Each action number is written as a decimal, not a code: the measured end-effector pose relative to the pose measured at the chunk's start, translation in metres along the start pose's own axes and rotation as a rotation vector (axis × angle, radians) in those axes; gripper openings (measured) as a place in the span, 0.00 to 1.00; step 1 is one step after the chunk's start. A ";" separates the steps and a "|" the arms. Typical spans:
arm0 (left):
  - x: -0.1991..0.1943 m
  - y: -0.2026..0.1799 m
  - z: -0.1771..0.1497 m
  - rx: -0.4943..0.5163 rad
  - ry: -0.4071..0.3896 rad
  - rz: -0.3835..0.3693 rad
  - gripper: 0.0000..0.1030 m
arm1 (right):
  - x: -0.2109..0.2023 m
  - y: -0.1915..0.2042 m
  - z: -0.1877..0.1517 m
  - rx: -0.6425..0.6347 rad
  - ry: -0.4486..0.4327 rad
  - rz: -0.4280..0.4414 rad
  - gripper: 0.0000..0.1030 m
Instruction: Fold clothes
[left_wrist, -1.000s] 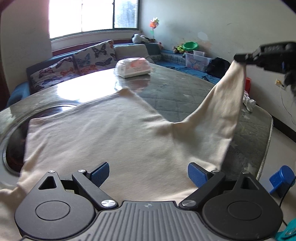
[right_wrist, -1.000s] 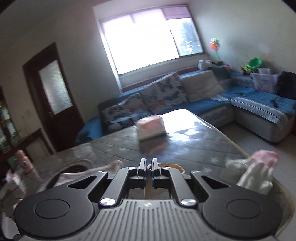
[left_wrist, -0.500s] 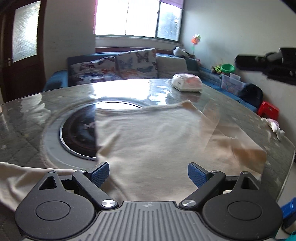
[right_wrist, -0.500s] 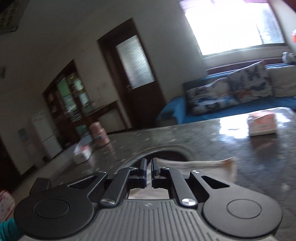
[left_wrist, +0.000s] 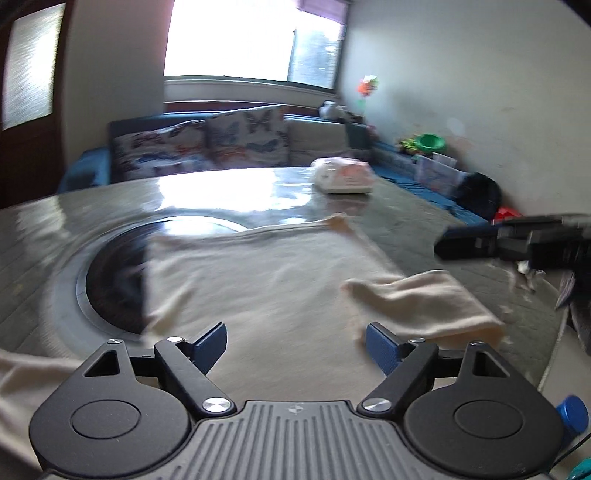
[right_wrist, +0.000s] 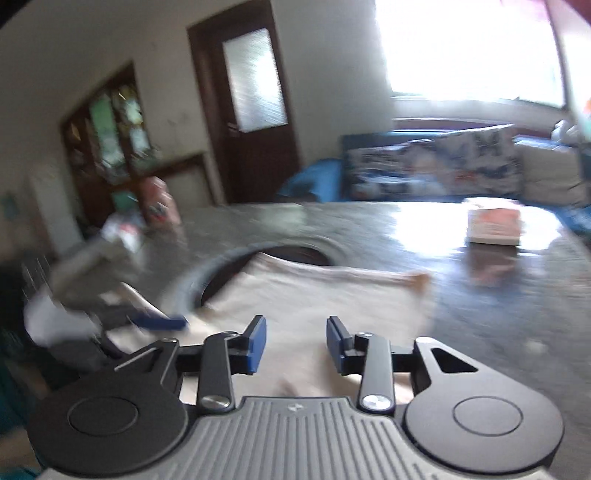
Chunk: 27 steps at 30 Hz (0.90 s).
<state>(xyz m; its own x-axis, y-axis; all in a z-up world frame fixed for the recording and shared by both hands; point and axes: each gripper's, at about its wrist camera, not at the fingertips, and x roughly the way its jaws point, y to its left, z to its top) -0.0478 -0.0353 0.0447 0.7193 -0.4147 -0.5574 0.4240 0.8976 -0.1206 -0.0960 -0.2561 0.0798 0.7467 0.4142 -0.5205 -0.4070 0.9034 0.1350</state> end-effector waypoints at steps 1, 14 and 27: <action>0.005 -0.007 0.003 0.017 0.005 -0.016 0.79 | -0.004 -0.003 -0.006 -0.010 0.009 -0.036 0.42; 0.065 -0.052 0.001 0.132 0.128 -0.042 0.26 | -0.025 -0.037 -0.068 0.047 0.110 -0.212 0.68; 0.024 -0.049 0.049 0.129 -0.060 -0.059 0.04 | 0.004 -0.026 -0.076 0.069 0.133 -0.212 0.80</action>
<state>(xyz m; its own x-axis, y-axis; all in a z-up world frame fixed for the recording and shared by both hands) -0.0245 -0.0964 0.0772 0.7208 -0.4777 -0.5023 0.5307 0.8465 -0.0435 -0.1219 -0.2865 0.0102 0.7340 0.2011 -0.6486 -0.2086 0.9757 0.0665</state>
